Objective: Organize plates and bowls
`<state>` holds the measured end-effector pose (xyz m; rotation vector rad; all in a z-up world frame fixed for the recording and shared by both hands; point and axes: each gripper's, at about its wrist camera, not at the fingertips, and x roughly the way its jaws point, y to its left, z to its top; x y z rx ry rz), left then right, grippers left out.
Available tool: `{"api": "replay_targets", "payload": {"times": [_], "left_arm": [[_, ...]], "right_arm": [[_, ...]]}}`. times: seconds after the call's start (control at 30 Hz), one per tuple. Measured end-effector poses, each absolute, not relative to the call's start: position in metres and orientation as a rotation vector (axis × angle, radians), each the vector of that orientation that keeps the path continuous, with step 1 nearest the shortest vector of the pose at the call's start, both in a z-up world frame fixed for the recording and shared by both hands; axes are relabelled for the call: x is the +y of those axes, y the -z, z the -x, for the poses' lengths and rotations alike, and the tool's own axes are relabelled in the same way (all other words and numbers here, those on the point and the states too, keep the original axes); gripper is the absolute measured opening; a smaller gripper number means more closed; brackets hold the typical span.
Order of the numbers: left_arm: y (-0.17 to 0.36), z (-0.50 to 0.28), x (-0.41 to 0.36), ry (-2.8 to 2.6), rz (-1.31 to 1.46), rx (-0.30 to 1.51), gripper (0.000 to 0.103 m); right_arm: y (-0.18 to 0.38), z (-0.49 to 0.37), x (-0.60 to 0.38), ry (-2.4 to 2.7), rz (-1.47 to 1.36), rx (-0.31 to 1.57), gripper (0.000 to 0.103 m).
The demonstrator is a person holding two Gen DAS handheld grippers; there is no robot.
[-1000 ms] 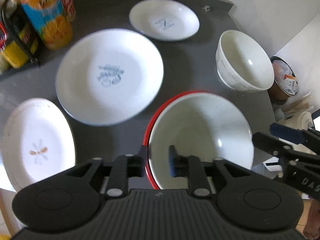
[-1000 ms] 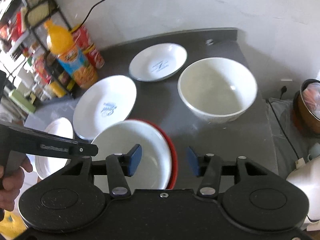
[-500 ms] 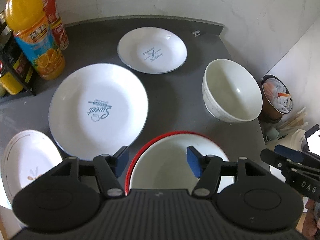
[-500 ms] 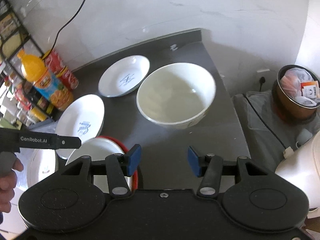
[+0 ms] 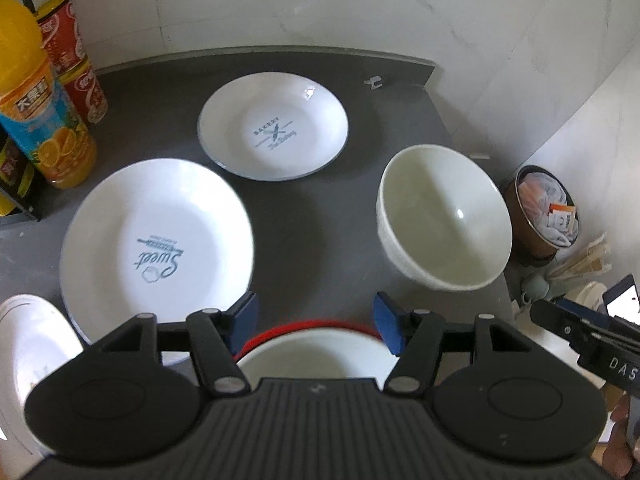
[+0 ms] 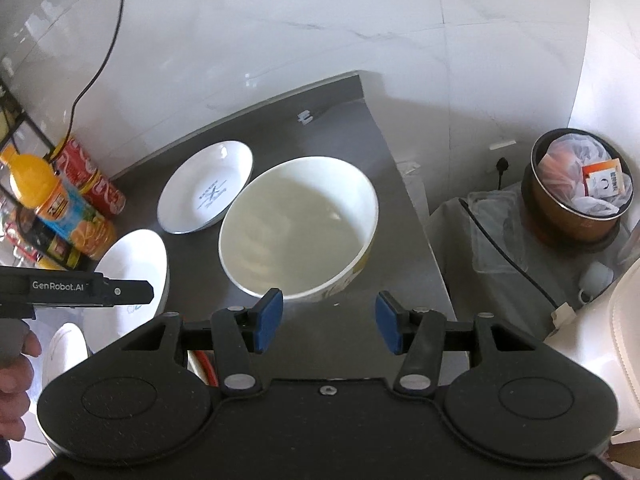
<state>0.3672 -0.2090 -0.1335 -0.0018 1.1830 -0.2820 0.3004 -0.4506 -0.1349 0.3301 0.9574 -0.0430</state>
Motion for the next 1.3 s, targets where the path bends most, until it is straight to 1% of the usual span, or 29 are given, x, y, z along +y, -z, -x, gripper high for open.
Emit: {"api": "replay_targets", "payload": {"times": [0.17,0.3,0.4,0.53,0.6,0.67,0.8,0.87,0.93,0.97,1.03,1.07,1.1,1.13,1.17,1.3], "left_arm": [[0.139,-0.378,-0.227,0.279,0.006,1.164,0.062],[0.143,-0.385,-0.245,0.292,-0.011,1.141,0.062],[0.149,-0.393,-0.256,0.308,-0.012,1.131,0.062],[0.162,-0.4,-0.272,0.331,-0.086,1.093,0.061],[0.17,-0.403,-0.275,0.342,-0.101,1.105,0.061],[0.179,-0.41,-0.275,0.312,-0.091,1.14,0.059],[0.186,-0.417,-0.275,0.292,-0.095,1.14,0.057],[0.189,-0.42,-0.275,0.295,-0.086,1.141,0.053],[0.192,-0.424,-0.275,0.296,-0.071,1.147,0.047],[0.194,-0.426,-0.275,0.296,-0.06,1.15,0.045],[0.198,-0.431,-0.275,0.298,-0.019,1.165,0.032],[0.201,-0.434,-0.275,0.307,0.003,1.181,0.028],[0.203,-0.437,-0.277,0.32,0.015,1.195,0.019],[0.203,-0.438,-0.278,0.33,0.021,1.198,0.008],[0.203,-0.438,-0.279,0.343,0.025,1.196,0.006],[0.2,-0.434,-0.279,0.348,0.005,1.179,0.006]], "right_arm": [[0.144,-0.311,-0.461,0.056,-0.359,0.955,0.051],[0.152,-0.317,-0.467,0.065,-0.379,0.955,0.048],[0.159,-0.323,-0.47,0.069,-0.406,0.956,0.047],[0.164,-0.329,-0.47,0.071,-0.423,0.949,0.045],[0.168,-0.331,-0.469,0.072,-0.435,0.953,0.045],[0.172,-0.334,-0.468,0.076,-0.444,0.96,0.045],[0.178,-0.341,-0.462,0.071,-0.437,0.973,0.044],[0.184,-0.347,-0.458,0.08,-0.419,1.009,0.044],[0.19,-0.352,-0.455,0.096,-0.425,1.032,0.044],[0.193,-0.354,-0.454,0.088,-0.437,1.032,0.04],[0.196,-0.355,-0.451,0.109,-0.422,1.035,0.028],[0.196,-0.355,-0.45,0.111,-0.414,1.026,0.025],[0.195,-0.355,-0.45,0.114,-0.411,1.026,0.024],[0.194,-0.354,-0.449,0.128,-0.411,1.025,0.023],[0.192,-0.353,-0.447,0.136,-0.399,1.02,0.023],[0.183,-0.348,-0.438,0.14,-0.399,0.987,0.022]]}}
